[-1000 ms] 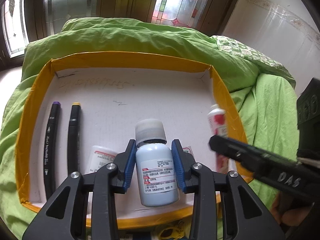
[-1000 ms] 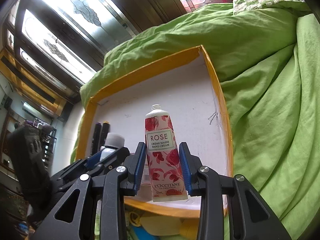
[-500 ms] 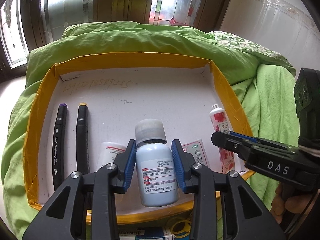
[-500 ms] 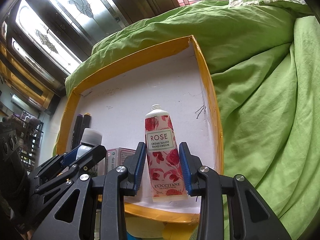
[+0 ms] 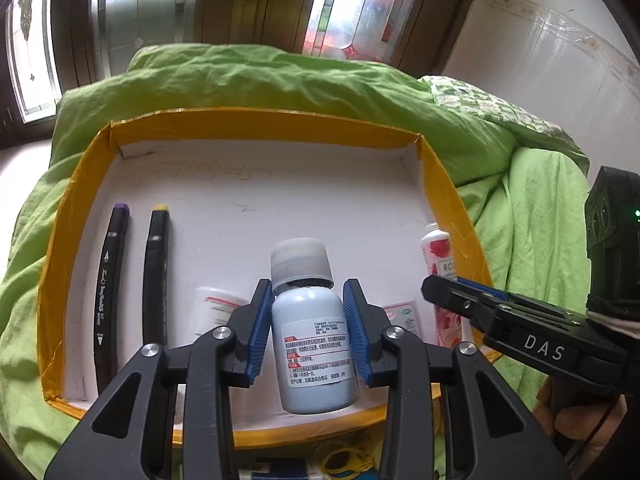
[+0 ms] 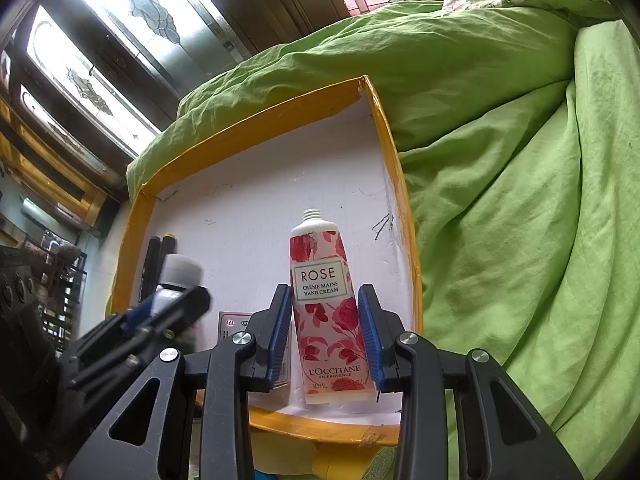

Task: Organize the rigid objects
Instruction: 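Lower the bottle into the tray with the left tool while the right tool lowers the tube in, then open both tools and withdraw them from the tray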

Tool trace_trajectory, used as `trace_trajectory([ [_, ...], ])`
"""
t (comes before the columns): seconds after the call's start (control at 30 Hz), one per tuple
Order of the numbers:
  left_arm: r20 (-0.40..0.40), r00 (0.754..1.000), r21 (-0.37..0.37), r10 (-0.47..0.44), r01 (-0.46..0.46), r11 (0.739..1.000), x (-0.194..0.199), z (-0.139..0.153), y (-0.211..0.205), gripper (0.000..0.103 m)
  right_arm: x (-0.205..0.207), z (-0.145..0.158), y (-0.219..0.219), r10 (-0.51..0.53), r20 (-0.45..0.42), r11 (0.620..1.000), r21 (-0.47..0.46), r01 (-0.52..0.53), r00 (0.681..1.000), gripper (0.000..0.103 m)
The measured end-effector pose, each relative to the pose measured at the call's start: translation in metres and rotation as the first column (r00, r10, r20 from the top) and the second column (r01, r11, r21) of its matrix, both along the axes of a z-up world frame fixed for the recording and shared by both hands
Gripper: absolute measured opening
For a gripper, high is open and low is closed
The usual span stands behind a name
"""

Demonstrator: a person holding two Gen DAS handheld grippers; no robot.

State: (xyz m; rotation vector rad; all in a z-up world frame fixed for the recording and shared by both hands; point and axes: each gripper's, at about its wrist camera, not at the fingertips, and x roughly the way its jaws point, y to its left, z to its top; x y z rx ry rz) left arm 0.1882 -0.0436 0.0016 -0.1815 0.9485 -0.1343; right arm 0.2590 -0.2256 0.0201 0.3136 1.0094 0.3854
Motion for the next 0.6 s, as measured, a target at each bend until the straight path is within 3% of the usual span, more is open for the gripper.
trace_trajectory([
  [0.17,-0.023,0.998,0.036,-0.061,0.061,0.997,-0.004,-0.013,-0.019,0.033,-0.002,0.001,0.006,0.007,0.017,0.999,-0.047,-0.006,1.0,0.03],
  [0.3,-0.046,0.997,0.065,-0.054,0.057,0.996,-0.003,-0.027,-0.024,0.033,-0.003,-0.001,0.011,0.02,0.028,0.996,-0.089,-0.018,0.999,0.031],
  [0.4,-0.046,0.997,0.107,-0.068,0.073,0.992,-0.004,-0.027,-0.027,0.033,-0.003,-0.004,0.015,0.03,0.031,0.992,-0.123,-0.026,0.999,0.031],
  [0.5,-0.04,0.997,0.099,-0.072,0.076,0.992,-0.007,-0.022,-0.024,0.034,-0.002,-0.005,0.017,0.031,0.039,0.99,-0.136,-0.026,0.999,0.031],
  [0.57,-0.023,0.997,0.079,-0.068,0.07,0.994,-0.012,-0.014,-0.019,0.055,-0.003,-0.004,0.017,0.033,0.044,0.99,-0.138,-0.027,0.998,0.033],
  [0.6,-0.008,0.998,0.078,-0.064,0.064,0.995,-0.016,-0.009,-0.017,0.059,-0.004,-0.003,0.017,0.035,0.047,0.992,-0.126,-0.029,0.998,0.039],
])
